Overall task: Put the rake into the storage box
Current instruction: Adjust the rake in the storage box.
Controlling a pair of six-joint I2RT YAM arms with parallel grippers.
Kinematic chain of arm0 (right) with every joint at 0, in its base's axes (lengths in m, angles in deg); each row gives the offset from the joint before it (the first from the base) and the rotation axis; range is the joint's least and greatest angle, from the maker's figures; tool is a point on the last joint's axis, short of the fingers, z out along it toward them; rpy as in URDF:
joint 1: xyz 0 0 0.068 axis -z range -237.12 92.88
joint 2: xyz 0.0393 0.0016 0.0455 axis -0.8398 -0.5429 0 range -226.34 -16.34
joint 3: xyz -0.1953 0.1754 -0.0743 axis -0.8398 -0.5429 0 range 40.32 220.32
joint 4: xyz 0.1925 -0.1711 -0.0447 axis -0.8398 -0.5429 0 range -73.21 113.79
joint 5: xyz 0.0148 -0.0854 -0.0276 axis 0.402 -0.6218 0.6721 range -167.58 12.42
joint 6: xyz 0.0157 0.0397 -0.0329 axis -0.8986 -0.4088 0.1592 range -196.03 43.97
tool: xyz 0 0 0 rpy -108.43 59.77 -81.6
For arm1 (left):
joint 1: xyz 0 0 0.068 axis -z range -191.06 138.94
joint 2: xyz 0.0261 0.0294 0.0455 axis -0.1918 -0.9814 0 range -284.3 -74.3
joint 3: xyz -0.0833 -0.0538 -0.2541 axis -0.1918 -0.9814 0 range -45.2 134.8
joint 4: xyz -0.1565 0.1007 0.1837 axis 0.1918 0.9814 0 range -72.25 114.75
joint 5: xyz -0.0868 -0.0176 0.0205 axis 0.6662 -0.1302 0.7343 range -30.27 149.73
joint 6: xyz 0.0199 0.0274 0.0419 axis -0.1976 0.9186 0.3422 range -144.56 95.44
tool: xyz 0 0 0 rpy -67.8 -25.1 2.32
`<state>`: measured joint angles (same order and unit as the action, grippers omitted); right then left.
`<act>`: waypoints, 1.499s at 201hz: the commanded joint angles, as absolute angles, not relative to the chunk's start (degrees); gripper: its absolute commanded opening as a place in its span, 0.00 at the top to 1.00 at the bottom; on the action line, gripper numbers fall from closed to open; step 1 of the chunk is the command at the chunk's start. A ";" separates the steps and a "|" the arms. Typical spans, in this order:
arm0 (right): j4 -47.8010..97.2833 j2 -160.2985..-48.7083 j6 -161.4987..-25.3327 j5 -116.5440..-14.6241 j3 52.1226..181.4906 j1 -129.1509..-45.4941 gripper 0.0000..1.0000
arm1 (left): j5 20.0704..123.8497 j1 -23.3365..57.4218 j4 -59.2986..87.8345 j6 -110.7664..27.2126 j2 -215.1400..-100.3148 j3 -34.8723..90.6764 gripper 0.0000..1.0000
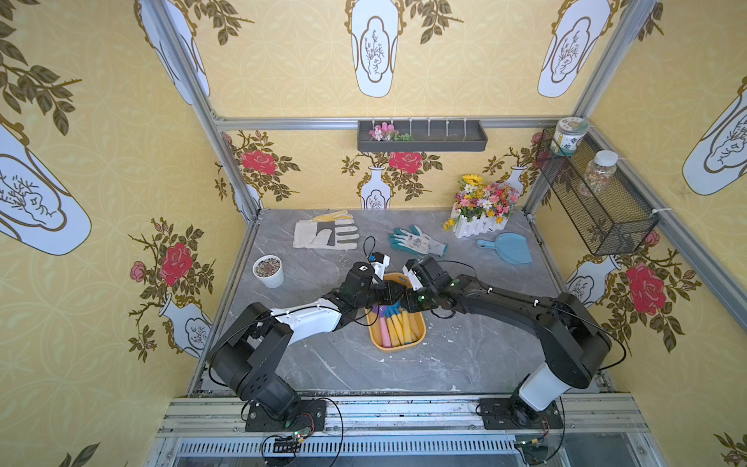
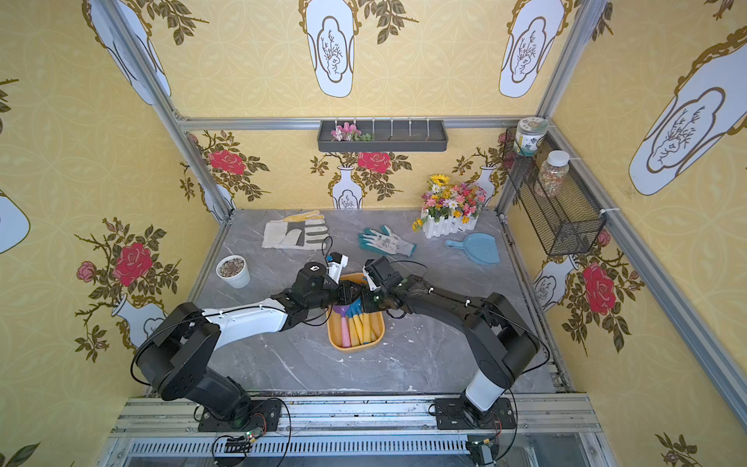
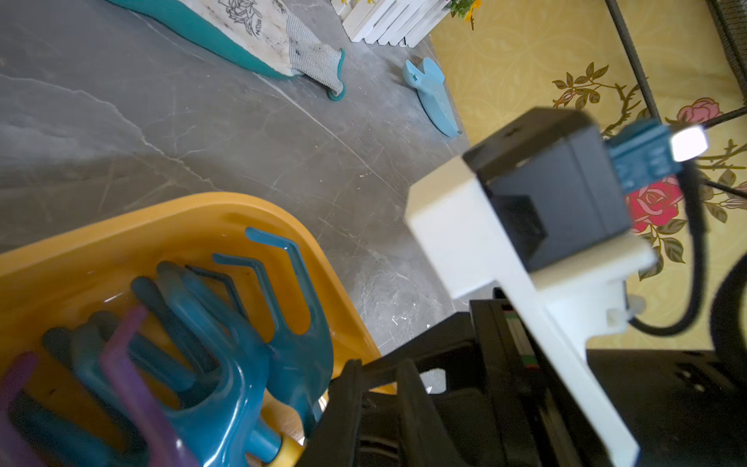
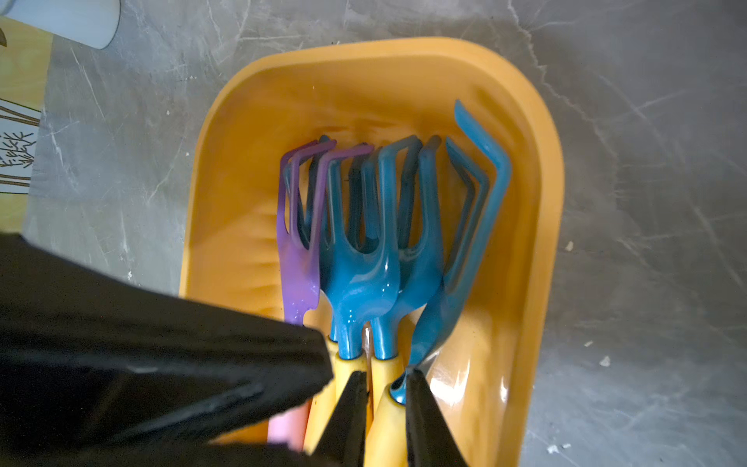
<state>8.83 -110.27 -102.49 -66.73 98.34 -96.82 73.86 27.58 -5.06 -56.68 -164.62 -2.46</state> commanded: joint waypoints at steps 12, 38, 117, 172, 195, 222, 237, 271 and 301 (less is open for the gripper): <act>8.73 -109.77 -101.70 -65.81 98.96 -96.93 0.61 | 75.02 27.70 -6.60 -56.46 -165.35 -1.96 0.76; 3.95 -109.12 -100.57 -66.00 99.92 -97.36 0.60 | 74.17 27.72 -6.68 -56.42 -164.96 -2.13 0.75; -2.24 -108.92 -98.58 -67.68 97.66 -99.66 0.61 | 74.01 27.45 -6.77 -56.35 -165.18 -1.32 0.75; -0.41 -109.10 -97.88 -68.22 97.47 -99.98 0.63 | 72.80 27.05 -6.33 -56.85 -164.39 -0.55 0.68; 3.19 -102.66 -99.06 -70.82 95.50 -99.29 0.62 | 74.63 27.09 -6.07 -57.12 -164.47 -0.55 0.67; 5.49 -95.90 -100.00 -74.70 95.03 -98.13 0.61 | 76.41 27.09 -6.07 -58.08 -164.87 -0.73 0.65; 5.55 -93.50 -100.29 -76.94 94.92 -97.60 0.61 | 76.66 27.09 -6.16 -58.38 -165.45 -0.48 0.65; 4.83 -91.24 -100.71 -78.82 94.08 -95.97 0.62 | 75.55 27.18 -3.53 -59.04 -168.68 2.61 0.66; 4.80 -90.38 -102.09 -77.51 92.53 -93.85 0.62 | 74.65 27.91 0.17 -58.82 -172.63 6.64 0.67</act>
